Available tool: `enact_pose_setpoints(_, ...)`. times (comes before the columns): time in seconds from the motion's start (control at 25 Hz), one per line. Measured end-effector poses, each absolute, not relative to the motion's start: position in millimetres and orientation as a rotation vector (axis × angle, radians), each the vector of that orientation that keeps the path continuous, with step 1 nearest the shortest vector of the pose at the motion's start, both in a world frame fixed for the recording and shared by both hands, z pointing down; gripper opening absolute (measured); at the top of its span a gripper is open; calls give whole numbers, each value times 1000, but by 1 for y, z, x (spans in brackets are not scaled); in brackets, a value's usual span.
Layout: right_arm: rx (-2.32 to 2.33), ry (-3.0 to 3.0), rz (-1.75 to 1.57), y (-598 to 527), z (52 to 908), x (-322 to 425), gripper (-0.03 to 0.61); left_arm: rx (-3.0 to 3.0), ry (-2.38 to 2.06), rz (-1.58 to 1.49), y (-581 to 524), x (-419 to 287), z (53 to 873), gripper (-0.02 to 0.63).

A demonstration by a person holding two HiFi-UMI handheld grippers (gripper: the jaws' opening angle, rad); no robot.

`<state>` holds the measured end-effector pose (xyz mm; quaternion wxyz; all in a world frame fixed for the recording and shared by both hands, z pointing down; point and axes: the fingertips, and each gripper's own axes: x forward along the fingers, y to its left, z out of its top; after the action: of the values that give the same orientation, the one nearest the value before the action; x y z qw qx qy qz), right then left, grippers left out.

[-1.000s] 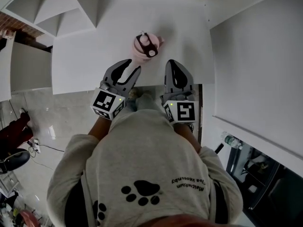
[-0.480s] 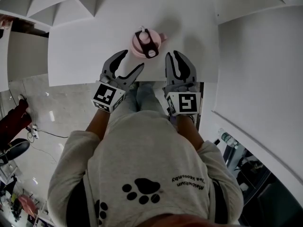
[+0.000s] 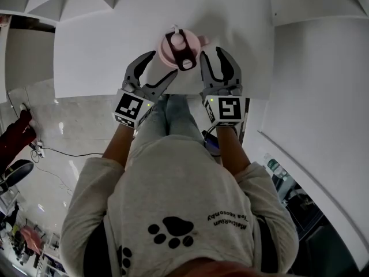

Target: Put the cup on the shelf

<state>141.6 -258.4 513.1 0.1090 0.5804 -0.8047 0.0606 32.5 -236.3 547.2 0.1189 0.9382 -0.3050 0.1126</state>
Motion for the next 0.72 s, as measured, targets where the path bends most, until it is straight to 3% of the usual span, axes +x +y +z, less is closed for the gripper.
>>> enact_pose_setpoints(0.72,1621,-2378,190,-290,542,132,161,2869,-852,338,-251,57,561,410)
